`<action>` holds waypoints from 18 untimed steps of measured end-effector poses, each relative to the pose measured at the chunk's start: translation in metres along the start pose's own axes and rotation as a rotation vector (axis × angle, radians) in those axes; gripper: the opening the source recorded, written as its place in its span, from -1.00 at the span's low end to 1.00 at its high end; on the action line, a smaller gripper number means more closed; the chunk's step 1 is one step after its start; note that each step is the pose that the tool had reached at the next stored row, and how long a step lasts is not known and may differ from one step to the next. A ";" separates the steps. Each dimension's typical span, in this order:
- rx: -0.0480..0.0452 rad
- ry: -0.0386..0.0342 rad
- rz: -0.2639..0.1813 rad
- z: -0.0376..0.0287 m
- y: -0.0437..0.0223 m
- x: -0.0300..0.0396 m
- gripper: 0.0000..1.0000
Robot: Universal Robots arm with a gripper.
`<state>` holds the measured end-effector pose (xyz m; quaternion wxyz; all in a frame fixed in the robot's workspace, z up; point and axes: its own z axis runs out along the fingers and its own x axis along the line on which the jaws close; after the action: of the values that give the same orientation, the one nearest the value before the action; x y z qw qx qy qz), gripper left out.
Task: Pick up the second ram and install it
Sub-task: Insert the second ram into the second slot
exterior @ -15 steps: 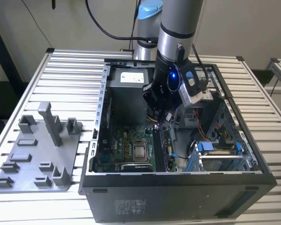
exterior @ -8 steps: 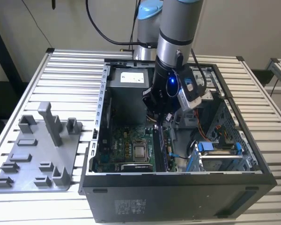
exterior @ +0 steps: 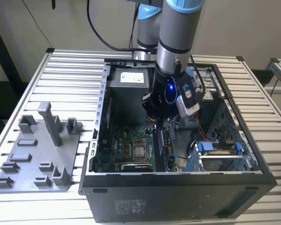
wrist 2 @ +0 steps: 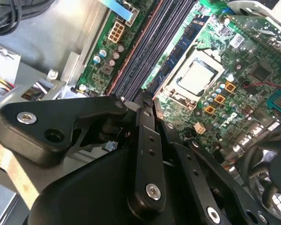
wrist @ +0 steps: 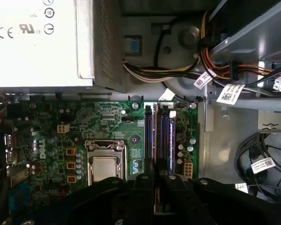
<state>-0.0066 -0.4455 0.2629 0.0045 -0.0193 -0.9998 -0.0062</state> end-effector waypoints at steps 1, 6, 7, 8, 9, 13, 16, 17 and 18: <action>0.0000 -0.0001 0.004 0.0010 -0.0007 0.0001 -0.72; -0.0004 -0.0003 0.020 0.0072 -0.0031 0.0005 -0.72; -0.0003 -0.0003 0.022 0.0083 -0.0036 0.0004 -0.72; -0.0002 -0.0004 0.024 0.0095 -0.0043 0.0004 -0.72; -0.0003 -0.0004 0.027 0.0108 -0.0050 0.0005 -0.72; -0.0006 -0.0005 0.038 0.0151 -0.0082 0.0006 -0.72; -0.0005 -0.0006 0.046 0.0179 -0.0104 0.0006 -0.72; -0.0006 -0.0007 0.048 0.0189 -0.0111 0.0006 -0.72; -0.0005 -0.0006 0.051 0.0197 -0.0118 0.0006 -0.72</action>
<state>-0.0078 -0.4570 0.2431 0.0043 -0.0447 -0.9990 -0.0063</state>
